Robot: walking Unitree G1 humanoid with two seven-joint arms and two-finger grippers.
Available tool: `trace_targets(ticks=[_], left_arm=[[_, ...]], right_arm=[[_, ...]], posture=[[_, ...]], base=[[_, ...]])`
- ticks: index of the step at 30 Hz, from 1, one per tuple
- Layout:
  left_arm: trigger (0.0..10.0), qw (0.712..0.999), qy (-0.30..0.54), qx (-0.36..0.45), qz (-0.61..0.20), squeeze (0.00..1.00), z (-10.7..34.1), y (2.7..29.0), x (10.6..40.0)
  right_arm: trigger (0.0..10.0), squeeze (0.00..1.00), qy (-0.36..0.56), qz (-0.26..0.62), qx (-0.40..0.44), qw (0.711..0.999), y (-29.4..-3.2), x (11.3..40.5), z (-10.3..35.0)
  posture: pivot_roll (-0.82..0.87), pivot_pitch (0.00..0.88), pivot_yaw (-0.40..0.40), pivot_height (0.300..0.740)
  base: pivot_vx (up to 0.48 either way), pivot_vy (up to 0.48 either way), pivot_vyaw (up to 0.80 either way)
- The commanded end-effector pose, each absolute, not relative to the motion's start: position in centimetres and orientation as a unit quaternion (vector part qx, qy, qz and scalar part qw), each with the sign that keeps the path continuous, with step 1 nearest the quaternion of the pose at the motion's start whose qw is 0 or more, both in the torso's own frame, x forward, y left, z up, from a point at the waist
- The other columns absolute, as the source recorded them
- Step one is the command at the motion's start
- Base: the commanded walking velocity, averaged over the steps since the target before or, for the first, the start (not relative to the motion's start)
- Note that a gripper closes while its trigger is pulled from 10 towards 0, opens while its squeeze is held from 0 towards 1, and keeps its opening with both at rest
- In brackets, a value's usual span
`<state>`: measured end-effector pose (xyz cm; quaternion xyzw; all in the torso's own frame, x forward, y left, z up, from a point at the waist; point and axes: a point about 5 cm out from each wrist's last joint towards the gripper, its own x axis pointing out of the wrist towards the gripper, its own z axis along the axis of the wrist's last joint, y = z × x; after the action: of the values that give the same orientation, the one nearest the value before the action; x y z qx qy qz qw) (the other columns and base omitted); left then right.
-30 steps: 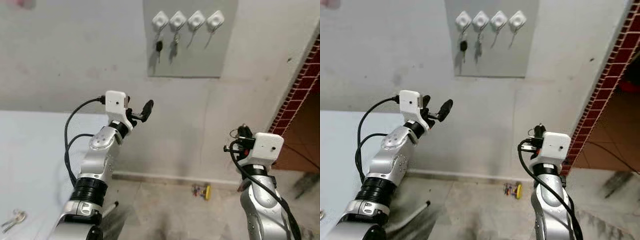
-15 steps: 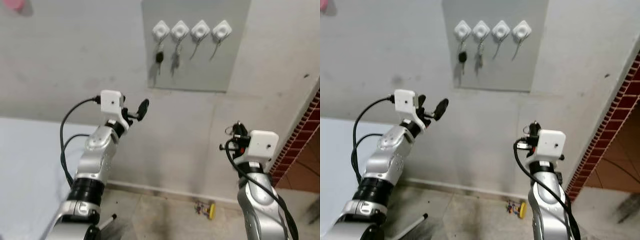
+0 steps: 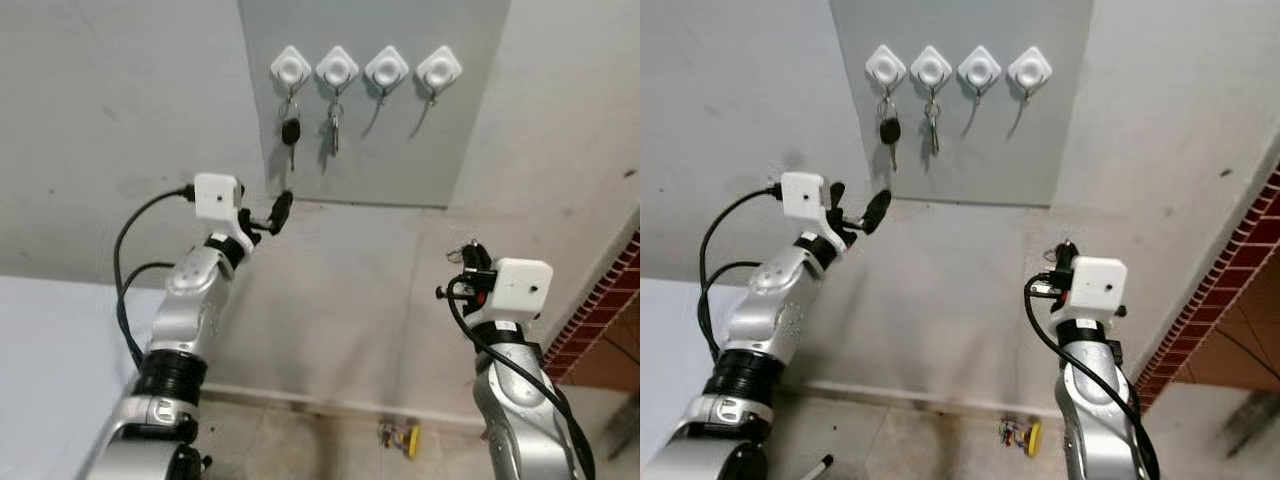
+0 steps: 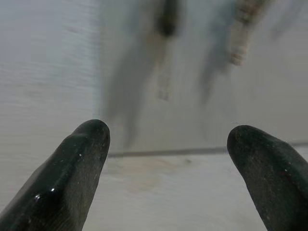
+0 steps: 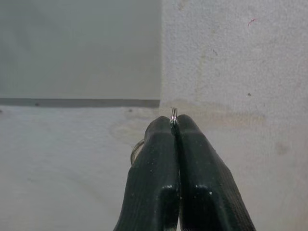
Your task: Hang keys on a hook
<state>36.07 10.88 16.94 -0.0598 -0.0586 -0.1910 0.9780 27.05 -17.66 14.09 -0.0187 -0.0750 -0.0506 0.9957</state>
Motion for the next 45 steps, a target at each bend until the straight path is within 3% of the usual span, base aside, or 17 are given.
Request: trace_targets(ticks=[1, 7, 12, 14, 22, 45], left_arm=[[10.0, 0.979, -0.077, -0.043, -0.182, 0.00, 17.6, 11.5, 36.0], [10.0, 0.975, -0.100, -0.022, -0.198, 0.00, 18.0, 11.1, 35.6], [10.0, 0.955, -0.119, -0.014, -0.270, 0.00, 18.9, 9.6, 34.8], [10.0, 0.940, -0.138, 0.015, -0.312, 0.00, 19.7, 8.3, 34.3], [10.0, 0.924, -0.156, 0.015, -0.349, 0.00, 20.6, 6.8, 34.1], [10.0, 0.915, -0.191, -0.001, -0.356, 0.00, 23.2, 6.6, 34.3]], right_arm=[[10.0, 0.00, -0.082, -0.047, -0.018, 0.995, -17.5, 27.0, 14.4], [10.0, 0.00, -0.084, -0.037, -0.019, 0.996, -17.3, 27.0, 14.4], [10.0, 0.00, -0.105, -0.009, -0.015, 0.994, -17.0, 27.3, 15.3], [10.0, 0.00, -0.128, 0.017, -0.009, 0.992, -17.0, 27.8, 16.7], [10.0, 0.00, -0.166, 0.044, -0.036, 0.984, -17.1, 30.2, 19.4], [10.0, 0.00, -0.238, 0.156, -0.005, 0.959, -13.6, 34.4, 25.1]], posture=[[-0.11, 0.000, 0.039, 0.740], [-0.11, 0.000, 0.033, 0.740], [-0.10, 0.000, 0.029, 0.740], [-0.10, 0.000, 0.026, 0.740], [-0.11, 0.000, 0.026, 0.740], [-0.08, 0.000, 0.004, 0.740]], base=[[0.000, 0.000, 0.00], [0.000, 0.000, 0.00], [0.000, 0.000, 0.00], [0.000, 0.000, 0.00], [0.000, 0.000, 0.00], [0.000, 0.000, 0.00]])
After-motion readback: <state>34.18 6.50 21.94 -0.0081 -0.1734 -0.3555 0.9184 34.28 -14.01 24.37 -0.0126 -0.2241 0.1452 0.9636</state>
